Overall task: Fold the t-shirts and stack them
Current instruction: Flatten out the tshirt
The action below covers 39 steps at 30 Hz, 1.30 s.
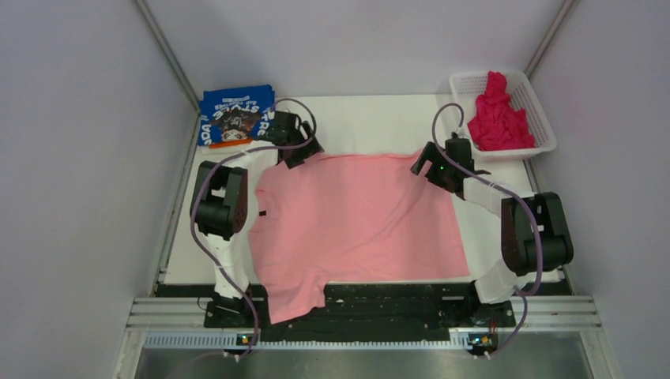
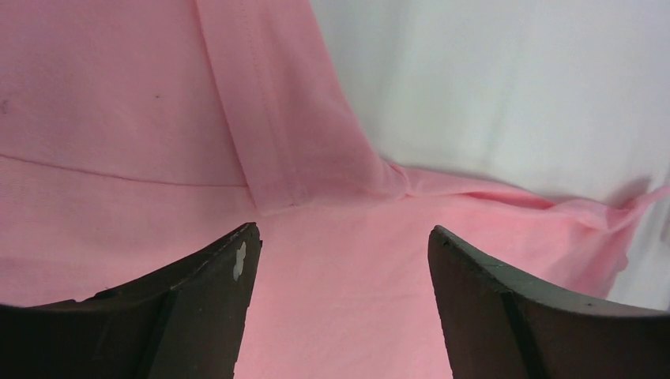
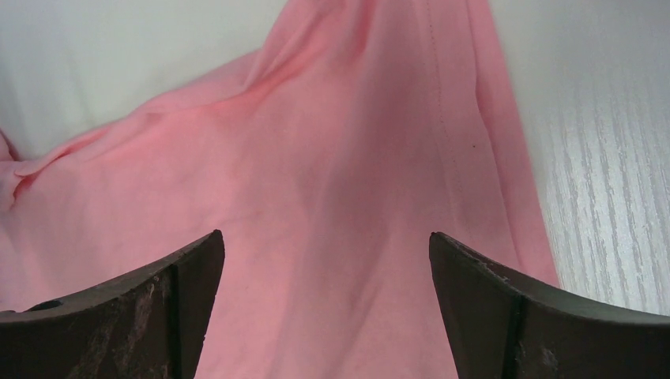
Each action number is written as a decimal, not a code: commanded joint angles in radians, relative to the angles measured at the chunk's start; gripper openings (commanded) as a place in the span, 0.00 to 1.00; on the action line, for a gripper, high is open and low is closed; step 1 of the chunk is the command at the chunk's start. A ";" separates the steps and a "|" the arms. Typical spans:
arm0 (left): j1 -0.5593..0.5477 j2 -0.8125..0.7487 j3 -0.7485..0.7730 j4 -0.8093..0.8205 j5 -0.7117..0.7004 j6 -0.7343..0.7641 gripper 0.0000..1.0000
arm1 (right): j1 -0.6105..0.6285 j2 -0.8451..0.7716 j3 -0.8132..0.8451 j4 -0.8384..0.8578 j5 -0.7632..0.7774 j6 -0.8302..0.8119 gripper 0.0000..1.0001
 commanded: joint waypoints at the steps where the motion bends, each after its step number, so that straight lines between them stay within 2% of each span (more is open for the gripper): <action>1: 0.005 0.033 0.060 -0.038 -0.077 -0.022 0.80 | 0.009 0.010 0.005 0.019 0.017 0.016 0.99; 6: 0.005 0.062 0.065 -0.030 -0.093 -0.015 0.74 | 0.009 0.018 0.013 0.003 0.049 0.009 0.99; 12: 0.005 0.109 0.102 -0.032 -0.078 -0.023 0.52 | 0.010 0.033 0.020 -0.008 0.047 0.009 0.99; 17: 0.005 0.131 0.128 -0.047 -0.095 -0.020 0.42 | 0.009 0.036 0.022 -0.019 0.063 0.008 0.99; 23: 0.005 0.138 0.148 -0.061 -0.150 -0.007 0.40 | 0.009 0.035 0.025 -0.019 0.068 0.006 0.99; 28: 0.006 0.168 0.186 -0.054 -0.075 -0.007 0.25 | 0.009 0.038 0.025 -0.019 0.078 0.004 0.99; 39: 0.005 0.178 0.207 -0.119 -0.095 -0.001 0.25 | 0.010 0.038 0.032 -0.054 0.095 -0.004 0.99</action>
